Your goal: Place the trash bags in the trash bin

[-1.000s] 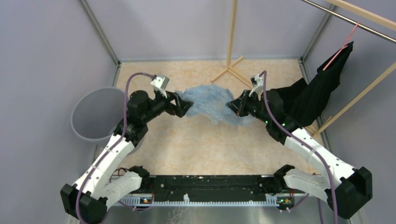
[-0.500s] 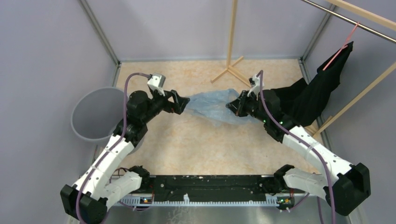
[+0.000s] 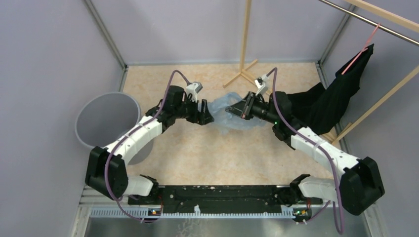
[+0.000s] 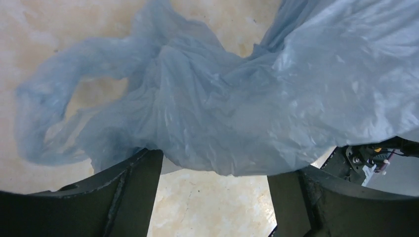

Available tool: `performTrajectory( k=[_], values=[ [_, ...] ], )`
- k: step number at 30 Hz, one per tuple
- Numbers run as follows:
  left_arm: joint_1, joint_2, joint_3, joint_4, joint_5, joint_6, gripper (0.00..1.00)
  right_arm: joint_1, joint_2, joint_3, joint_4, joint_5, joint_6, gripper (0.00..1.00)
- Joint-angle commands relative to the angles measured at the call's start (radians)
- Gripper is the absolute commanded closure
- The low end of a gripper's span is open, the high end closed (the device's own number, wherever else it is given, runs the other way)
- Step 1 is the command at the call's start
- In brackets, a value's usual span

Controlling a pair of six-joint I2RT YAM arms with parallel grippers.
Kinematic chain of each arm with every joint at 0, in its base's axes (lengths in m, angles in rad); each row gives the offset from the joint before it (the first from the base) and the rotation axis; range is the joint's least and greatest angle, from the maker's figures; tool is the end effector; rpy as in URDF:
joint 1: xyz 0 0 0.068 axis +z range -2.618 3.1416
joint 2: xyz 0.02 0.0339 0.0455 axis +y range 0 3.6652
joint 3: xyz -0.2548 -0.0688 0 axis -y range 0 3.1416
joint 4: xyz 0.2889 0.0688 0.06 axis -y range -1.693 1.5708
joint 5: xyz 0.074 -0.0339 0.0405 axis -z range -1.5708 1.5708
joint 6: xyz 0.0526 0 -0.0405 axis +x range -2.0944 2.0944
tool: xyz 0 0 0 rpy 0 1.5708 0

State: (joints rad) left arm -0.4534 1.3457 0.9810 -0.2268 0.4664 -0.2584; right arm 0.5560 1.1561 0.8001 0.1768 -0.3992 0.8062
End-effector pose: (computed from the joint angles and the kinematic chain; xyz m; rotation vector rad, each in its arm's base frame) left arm 0.3086 -0.1767 0.2474 0.4948 2.1779 -0.9047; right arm 0.2691 0.1913 0.2804 -0.0818 1.9354 1.3045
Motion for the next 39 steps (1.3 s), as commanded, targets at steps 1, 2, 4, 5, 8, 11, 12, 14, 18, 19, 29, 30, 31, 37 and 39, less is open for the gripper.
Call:
performTrajectory(
  k=[1,2,4,5,8,11,12,14,18,19,29,30,31,37,39],
  values=[
    [0.002,-0.02,0.054,-0.038,-0.007,0.021,0.23,-0.026,0.067,-0.045,0.387,-0.186,0.271,1.0],
    [0.001,-0.035,0.047,-0.029,-0.014,0.023,0.27,-0.025,0.076,-0.069,0.454,-0.196,0.306,1.0],
    [0.002,-0.065,0.033,-0.017,-0.046,0.025,0.38,-0.025,0.09,-0.098,0.499,-0.212,0.299,1.0],
    [0.001,-0.077,0.031,-0.013,-0.057,0.027,0.45,-0.026,0.092,-0.1,0.459,-0.217,0.252,1.0],
    [0.002,-0.102,0.018,-0.002,-0.089,0.031,0.66,-0.026,0.054,-0.125,0.323,-0.192,0.133,1.0],
    [0.006,-0.102,0.021,-0.008,-0.113,0.034,0.85,-0.027,0.015,-0.156,0.341,-0.219,0.111,1.0],
    [0.012,-0.101,0.023,-0.012,-0.114,0.034,0.89,-0.027,0.011,-0.154,0.345,-0.242,0.113,1.0],
    [0.028,-0.102,0.028,-0.013,-0.101,0.032,0.93,-0.026,0.009,-0.137,0.31,-0.279,0.1,1.0],
    [0.035,-0.131,0.021,-0.004,-0.095,0.041,0.99,-0.027,-0.021,-0.051,-0.056,-0.21,-0.079,1.0],
    [0.035,-0.136,0.014,0.008,-0.085,0.039,1.0,-0.027,-0.039,-0.038,-0.136,-0.172,-0.125,1.0],
    [0.024,-0.157,0.033,-0.101,0.127,-0.03,1.0,-0.025,-0.119,0.021,-0.502,0.185,-0.39,0.85],
    [0.024,-0.176,0.032,-0.14,0.175,-0.046,1.0,-0.025,-0.108,0.029,-0.496,0.206,-0.396,0.9],
    [0.025,-0.196,0.031,-0.169,0.221,-0.067,1.0,-0.025,-0.091,0.044,-0.499,0.23,-0.402,0.95],
    [0.025,-0.435,-0.08,-0.105,0.44,-0.356,1.0,-0.006,0.002,0.142,-0.559,0.244,-0.457,1.0],
    [0.026,-0.542,-0.144,-0.044,0.459,-0.484,1.0,0.008,-0.012,0.132,-0.565,0.17,-0.431,1.0]
  ],
)
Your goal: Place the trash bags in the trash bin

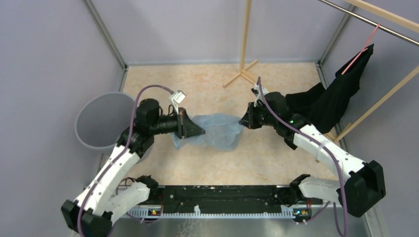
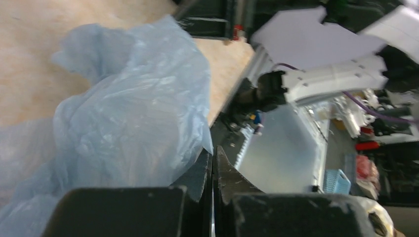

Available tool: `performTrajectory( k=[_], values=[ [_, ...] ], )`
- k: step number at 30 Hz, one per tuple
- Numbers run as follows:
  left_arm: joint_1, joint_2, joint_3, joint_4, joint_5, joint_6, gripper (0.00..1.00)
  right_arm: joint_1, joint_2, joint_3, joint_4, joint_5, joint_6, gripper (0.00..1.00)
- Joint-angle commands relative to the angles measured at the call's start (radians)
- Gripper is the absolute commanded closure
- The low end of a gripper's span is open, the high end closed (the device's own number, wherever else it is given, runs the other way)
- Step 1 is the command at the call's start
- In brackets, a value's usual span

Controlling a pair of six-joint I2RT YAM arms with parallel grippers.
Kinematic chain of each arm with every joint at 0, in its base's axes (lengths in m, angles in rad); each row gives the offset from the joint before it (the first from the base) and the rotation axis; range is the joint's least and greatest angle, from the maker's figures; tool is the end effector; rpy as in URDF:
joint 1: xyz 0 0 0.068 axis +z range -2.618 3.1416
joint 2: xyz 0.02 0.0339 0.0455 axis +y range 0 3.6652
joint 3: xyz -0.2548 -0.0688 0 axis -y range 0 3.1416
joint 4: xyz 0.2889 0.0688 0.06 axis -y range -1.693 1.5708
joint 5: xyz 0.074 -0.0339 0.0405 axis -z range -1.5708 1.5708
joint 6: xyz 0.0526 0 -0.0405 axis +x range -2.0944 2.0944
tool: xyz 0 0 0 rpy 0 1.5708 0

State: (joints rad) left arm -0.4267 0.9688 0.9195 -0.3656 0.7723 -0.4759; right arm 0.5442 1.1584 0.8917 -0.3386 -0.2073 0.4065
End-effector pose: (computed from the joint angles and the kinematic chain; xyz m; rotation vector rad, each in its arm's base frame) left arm 0.2301 -0.1449 0.3242 0.4910 2.0542 -1.3277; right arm 0.2644 0.1726 0.2573 -0.2786 2.2479 0.7517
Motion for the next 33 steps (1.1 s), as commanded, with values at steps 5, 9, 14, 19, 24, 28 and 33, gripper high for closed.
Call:
performTrajectory(
  k=[5,9,14,19,24,28,33],
  values=[
    [-0.001,-0.316,-0.196,0.232,0.101,-0.547,1.0,0.052,-0.06,-0.022,-0.032,-0.258,0.007,1.0],
    [-0.001,-0.301,-0.244,0.342,0.0,-0.71,1.0,0.05,-0.085,-0.025,-0.074,-0.075,-0.007,1.0],
    [-0.001,-0.076,-0.225,0.522,-0.035,-0.707,0.94,-0.069,0.025,-0.02,-0.026,-0.06,-0.013,1.0],
    [-0.004,0.108,-0.089,0.366,-0.037,-0.411,0.28,-0.118,0.19,0.006,-0.074,-0.024,-0.047,1.0],
    [-0.003,0.153,0.126,-0.046,-0.349,0.006,0.01,-0.139,0.259,0.038,-0.081,0.107,-0.14,0.95],
    [-0.004,0.178,0.244,-0.24,-0.552,0.231,0.01,-0.224,0.332,0.08,0.002,0.015,-0.187,0.8],
    [-0.004,0.159,0.114,-0.131,-0.534,0.245,0.01,-0.231,0.354,0.149,-0.106,0.037,-0.218,0.61]
  ],
)
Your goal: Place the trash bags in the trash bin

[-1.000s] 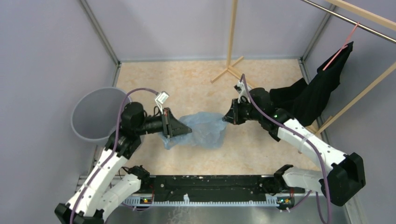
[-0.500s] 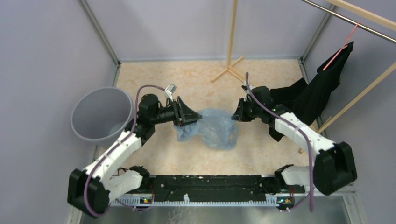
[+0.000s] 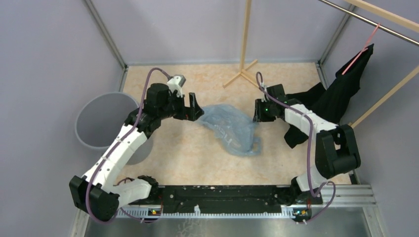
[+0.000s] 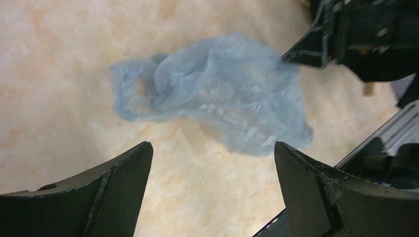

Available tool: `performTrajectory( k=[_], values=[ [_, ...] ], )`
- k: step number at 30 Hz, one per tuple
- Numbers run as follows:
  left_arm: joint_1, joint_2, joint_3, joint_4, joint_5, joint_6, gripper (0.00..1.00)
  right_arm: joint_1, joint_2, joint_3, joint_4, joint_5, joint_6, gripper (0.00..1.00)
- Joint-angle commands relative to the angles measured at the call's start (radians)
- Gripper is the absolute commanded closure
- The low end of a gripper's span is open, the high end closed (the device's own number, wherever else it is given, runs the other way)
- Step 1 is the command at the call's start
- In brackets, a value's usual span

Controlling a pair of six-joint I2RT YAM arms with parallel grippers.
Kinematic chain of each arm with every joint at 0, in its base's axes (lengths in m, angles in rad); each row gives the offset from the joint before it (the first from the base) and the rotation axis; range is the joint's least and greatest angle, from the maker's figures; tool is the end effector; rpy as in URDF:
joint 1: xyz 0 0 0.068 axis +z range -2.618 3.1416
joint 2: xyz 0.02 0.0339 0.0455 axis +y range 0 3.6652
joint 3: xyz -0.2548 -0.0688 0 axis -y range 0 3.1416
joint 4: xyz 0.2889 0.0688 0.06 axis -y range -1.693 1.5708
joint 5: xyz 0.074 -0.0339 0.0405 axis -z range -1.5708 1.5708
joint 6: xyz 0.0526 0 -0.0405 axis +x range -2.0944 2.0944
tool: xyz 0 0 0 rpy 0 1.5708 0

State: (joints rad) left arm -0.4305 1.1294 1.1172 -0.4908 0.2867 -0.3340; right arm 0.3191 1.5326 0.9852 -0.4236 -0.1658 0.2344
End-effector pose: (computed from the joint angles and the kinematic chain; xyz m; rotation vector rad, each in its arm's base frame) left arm 0.2753 -0.1428 0.3404 0.2848 2.1228 -0.7564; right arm 0.3384 0.1209 0.1651 -0.1752 2.5717 0.4237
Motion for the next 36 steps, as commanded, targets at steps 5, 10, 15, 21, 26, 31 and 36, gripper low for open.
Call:
performTrajectory(
  k=[5,10,15,21,26,31,36],
  values=[
    [-0.001,0.085,-0.072,0.058,0.019,0.091,0.01,0.063,-0.257,-0.016,-0.083,0.111,-0.022,0.29],
    [-0.001,0.118,-0.035,0.065,-0.094,0.106,0.01,0.196,-0.35,0.015,-0.117,0.155,0.04,0.23],
    [0.059,0.223,0.018,0.045,-0.124,0.036,0.14,0.27,-0.324,0.02,0.06,0.007,0.125,0.23],
    [0.114,0.379,0.102,0.016,-0.046,-0.013,0.17,0.275,-0.303,-0.037,0.14,-0.029,0.184,0.23],
    [0.126,0.478,0.089,0.06,-0.045,0.0,0.25,0.297,-0.306,-0.067,0.162,-0.001,0.127,0.24],
    [0.128,0.523,0.083,0.085,-0.013,0.006,0.46,0.324,-0.256,-0.077,0.357,0.022,0.199,0.22],
    [0.141,0.539,0.078,0.102,0.094,0.005,0.75,0.439,-0.13,-0.084,0.628,0.269,0.309,0.21]
  ],
)
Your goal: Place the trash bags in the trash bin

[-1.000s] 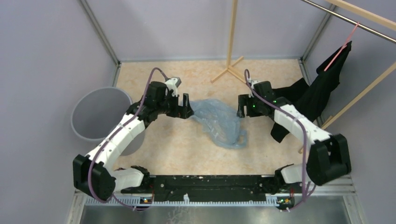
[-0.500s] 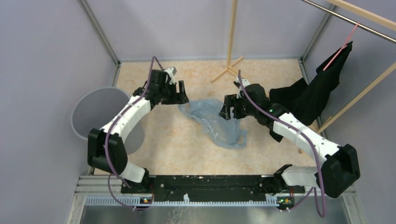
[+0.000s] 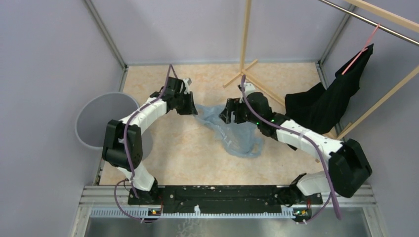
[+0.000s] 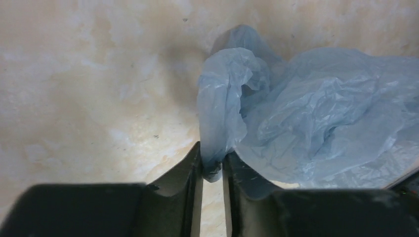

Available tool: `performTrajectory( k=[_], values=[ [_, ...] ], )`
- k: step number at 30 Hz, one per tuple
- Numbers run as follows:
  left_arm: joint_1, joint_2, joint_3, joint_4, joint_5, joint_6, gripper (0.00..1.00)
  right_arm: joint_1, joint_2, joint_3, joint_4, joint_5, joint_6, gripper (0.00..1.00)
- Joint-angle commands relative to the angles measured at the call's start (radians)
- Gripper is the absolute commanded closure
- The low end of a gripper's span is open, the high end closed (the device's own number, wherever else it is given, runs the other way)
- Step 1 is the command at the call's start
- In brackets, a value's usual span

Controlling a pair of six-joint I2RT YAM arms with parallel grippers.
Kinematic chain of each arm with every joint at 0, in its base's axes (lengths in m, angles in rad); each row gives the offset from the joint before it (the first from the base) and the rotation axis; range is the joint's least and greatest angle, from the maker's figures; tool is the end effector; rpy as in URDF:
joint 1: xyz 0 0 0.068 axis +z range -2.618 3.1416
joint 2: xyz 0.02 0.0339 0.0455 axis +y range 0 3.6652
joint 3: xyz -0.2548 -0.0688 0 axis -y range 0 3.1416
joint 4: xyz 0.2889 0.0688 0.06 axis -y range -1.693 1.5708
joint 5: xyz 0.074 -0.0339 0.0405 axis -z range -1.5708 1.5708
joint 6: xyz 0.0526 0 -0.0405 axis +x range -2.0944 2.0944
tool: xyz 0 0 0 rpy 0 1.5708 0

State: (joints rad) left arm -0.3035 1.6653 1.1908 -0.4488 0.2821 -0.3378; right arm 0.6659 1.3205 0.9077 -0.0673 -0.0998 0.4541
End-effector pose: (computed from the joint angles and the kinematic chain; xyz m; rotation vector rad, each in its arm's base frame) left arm 0.3807 -0.1346 0.1892 0.0776 2.5482 -0.6125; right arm 0.2780 0.2251 0.2411 -0.2912 2.1250 0.7817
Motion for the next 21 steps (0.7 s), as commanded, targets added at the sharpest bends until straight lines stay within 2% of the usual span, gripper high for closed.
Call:
performTrajectory(
  k=[1,4,6,10,14,17,19,20,21],
  values=[
    [0.017,0.001,0.002,0.064,0.128,0.005,0.81,0.132,0.103,-0.004,0.314,0.278,0.086,0.22],
    [0.021,-0.024,-0.039,0.118,0.232,-0.025,0.93,0.244,0.201,0.055,0.343,0.488,0.039,0.21],
    [0.021,-0.041,-0.069,0.162,0.287,-0.043,0.98,0.291,0.278,0.123,0.259,0.61,0.018,0.21],
    [0.021,-0.051,-0.079,0.171,0.327,-0.053,1.0,0.326,0.388,0.207,0.135,0.856,0.019,0.21],
    [0.021,-0.075,-0.112,0.184,0.334,-0.059,1.0,0.326,0.423,0.243,0.126,0.902,0.029,0.22],
    [0.021,-0.084,-0.12,0.182,0.332,-0.058,1.0,0.326,0.434,0.235,0.211,0.871,-0.021,0.24],
    [0.021,-0.088,-0.121,0.188,0.333,-0.06,1.0,0.327,0.442,0.206,0.321,0.847,-0.112,0.39],
    [0.021,-0.09,-0.122,0.187,0.332,-0.061,1.0,0.325,0.447,0.193,0.359,0.857,-0.141,0.51],
    [0.021,-0.095,-0.12,0.187,0.33,-0.06,1.0,0.325,0.442,0.183,0.377,0.88,-0.16,0.73]
  ],
)
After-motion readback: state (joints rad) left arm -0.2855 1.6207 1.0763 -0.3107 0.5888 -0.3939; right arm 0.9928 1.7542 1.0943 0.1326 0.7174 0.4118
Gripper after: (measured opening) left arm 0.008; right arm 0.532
